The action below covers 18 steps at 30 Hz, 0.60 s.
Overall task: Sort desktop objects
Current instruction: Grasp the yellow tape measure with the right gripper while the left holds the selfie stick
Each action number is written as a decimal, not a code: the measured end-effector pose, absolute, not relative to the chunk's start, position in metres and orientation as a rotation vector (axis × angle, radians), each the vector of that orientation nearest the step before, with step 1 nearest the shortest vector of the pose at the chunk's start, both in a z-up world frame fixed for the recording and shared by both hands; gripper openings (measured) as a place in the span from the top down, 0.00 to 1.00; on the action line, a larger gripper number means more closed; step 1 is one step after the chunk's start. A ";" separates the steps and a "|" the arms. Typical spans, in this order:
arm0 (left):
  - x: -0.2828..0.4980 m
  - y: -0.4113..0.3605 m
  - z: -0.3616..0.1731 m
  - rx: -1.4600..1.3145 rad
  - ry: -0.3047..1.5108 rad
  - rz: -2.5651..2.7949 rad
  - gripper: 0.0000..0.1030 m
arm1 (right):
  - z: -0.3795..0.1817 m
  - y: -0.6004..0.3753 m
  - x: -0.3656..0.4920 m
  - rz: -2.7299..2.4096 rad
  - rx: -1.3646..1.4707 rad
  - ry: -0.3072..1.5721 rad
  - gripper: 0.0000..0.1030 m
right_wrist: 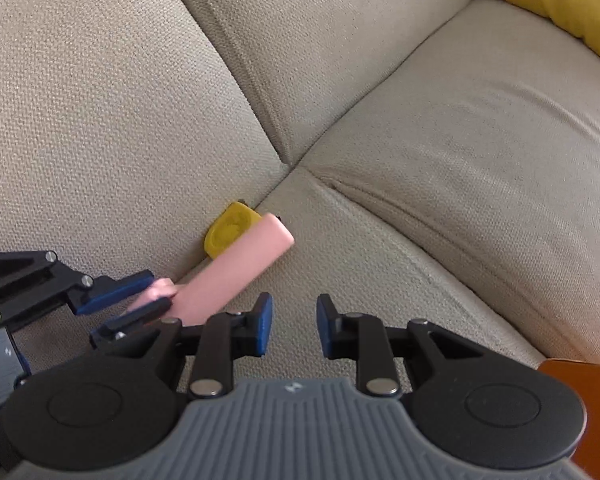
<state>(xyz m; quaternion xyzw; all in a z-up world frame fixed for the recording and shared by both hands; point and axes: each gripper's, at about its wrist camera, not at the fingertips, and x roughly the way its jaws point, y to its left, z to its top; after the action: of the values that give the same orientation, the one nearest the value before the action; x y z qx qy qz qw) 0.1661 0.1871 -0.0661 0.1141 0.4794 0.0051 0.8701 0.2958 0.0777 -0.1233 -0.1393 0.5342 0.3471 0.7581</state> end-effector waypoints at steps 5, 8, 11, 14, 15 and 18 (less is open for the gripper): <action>0.163 0.189 -0.059 0.213 0.984 0.026 0.82 | -0.121 0.074 0.294 0.742 -0.285 1.151 0.75; 0.158 0.186 -0.052 0.242 0.999 0.002 0.83 | -0.114 0.076 0.300 0.760 -0.219 1.153 0.75; 0.157 0.188 -0.045 0.239 1.038 0.013 0.86 | -0.111 0.084 0.303 0.778 -0.191 1.158 0.74; 0.162 0.202 -0.035 0.155 1.094 0.067 0.87 | -0.118 0.096 0.307 0.781 -0.155 1.204 0.74; 0.164 0.206 -0.032 0.123 1.106 0.066 0.87 | -0.122 0.099 0.310 0.777 -0.138 1.226 0.74; 0.173 0.222 -0.027 0.059 1.155 0.048 0.87 | -0.134 0.107 0.318 0.759 -0.099 1.276 0.73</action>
<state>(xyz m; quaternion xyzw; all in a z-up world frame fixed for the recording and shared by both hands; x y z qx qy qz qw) 0.1730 0.2219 -0.0271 0.0280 0.5456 0.0229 0.8372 0.3183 0.1072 -0.1336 -0.0449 0.5806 0.3455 0.7359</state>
